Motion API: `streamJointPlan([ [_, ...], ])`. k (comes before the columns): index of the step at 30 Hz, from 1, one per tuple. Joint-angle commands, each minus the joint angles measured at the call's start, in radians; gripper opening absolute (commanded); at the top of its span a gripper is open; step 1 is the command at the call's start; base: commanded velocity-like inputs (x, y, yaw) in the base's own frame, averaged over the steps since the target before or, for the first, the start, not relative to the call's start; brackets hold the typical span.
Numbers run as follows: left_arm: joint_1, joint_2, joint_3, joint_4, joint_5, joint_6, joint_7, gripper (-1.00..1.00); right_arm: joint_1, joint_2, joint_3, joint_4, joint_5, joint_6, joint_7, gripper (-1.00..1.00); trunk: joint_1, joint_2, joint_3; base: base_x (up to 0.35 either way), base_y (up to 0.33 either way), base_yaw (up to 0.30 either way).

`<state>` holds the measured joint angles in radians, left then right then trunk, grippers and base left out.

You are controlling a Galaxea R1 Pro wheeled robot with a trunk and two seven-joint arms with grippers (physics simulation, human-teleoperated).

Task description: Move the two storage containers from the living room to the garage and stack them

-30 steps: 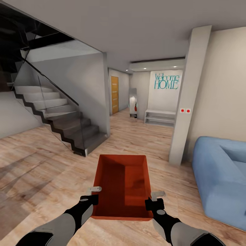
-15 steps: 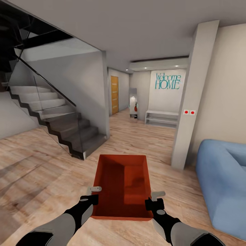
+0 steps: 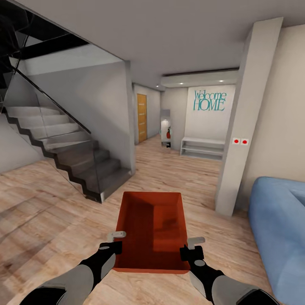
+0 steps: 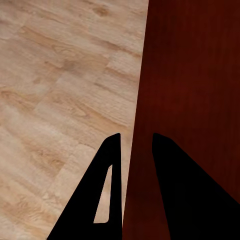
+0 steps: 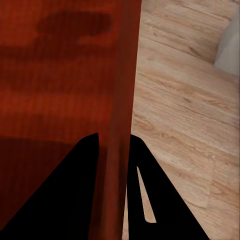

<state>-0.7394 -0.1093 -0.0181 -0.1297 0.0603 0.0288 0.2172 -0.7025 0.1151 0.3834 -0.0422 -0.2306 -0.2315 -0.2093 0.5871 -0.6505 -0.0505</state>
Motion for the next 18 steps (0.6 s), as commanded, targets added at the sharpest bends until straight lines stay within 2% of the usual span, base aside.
streamJointPlan([
  [1,0.000,0.002,-0.003,-0.004,-0.011,0.003,0.011,-1.00,-0.002,0.000,-0.074,0.001,-0.013,-0.005,-0.001,-1.00,0.001,-0.002,-0.002,0.322,0.000,0.000],
  [18,0.000,0.002,-0.003,-0.004,-0.013,0.003,0.011,-1.00,-0.002,0.001,-0.074,0.001,-0.013,-0.005,-0.001,-1.00,0.001,-0.002,-0.002,0.322,0.000,0.000],
])
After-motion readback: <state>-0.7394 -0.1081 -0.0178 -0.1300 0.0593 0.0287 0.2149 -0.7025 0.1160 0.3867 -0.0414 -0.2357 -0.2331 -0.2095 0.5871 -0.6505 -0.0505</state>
